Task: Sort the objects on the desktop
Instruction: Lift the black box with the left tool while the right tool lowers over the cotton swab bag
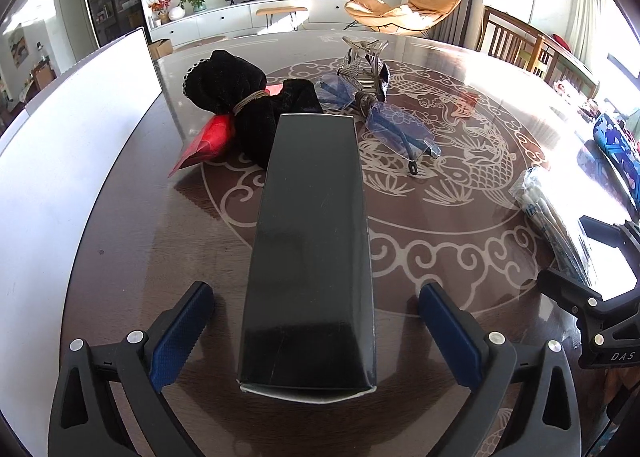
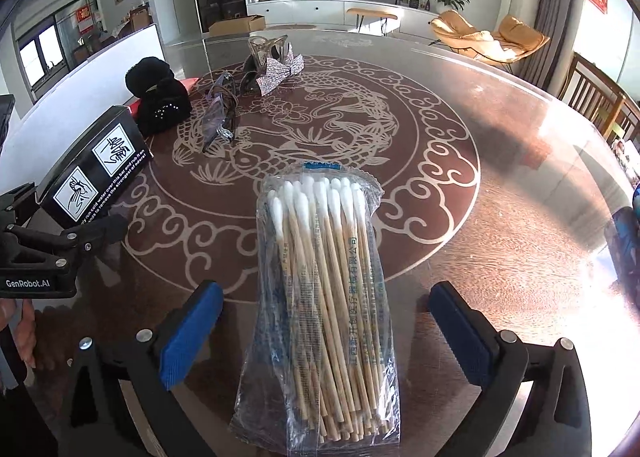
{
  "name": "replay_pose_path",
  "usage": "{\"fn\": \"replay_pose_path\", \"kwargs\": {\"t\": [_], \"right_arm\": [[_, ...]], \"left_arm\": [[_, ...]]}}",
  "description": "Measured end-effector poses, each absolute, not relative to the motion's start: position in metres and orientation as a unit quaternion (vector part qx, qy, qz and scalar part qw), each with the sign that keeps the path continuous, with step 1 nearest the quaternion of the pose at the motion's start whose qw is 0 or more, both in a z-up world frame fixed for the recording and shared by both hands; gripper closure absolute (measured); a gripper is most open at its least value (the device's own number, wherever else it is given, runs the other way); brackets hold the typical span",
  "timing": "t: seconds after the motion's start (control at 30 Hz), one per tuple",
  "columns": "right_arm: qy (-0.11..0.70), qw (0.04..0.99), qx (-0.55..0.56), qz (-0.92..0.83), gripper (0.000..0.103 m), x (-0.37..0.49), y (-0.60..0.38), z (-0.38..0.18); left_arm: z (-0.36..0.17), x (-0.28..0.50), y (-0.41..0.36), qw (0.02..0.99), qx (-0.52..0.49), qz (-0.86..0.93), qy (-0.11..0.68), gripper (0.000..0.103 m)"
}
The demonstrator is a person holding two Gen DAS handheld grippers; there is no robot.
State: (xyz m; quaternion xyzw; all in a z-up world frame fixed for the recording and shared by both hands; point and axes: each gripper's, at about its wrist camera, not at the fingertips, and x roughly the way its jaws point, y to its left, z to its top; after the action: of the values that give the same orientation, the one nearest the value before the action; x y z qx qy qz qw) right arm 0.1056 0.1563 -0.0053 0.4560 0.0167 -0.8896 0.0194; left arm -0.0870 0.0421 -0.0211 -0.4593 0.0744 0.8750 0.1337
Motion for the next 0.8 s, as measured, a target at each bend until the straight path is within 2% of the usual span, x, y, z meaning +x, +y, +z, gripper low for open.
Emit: {"fn": "replay_pose_path", "kwargs": {"t": [0.8], "right_arm": [[0.017, 0.019, 0.456, -0.89, 0.0, 0.1045, 0.1574, -0.0048]], "left_arm": [[-0.0213, -0.0872, 0.0425, 0.134, -0.459, 0.875, 0.074, 0.0]]}}
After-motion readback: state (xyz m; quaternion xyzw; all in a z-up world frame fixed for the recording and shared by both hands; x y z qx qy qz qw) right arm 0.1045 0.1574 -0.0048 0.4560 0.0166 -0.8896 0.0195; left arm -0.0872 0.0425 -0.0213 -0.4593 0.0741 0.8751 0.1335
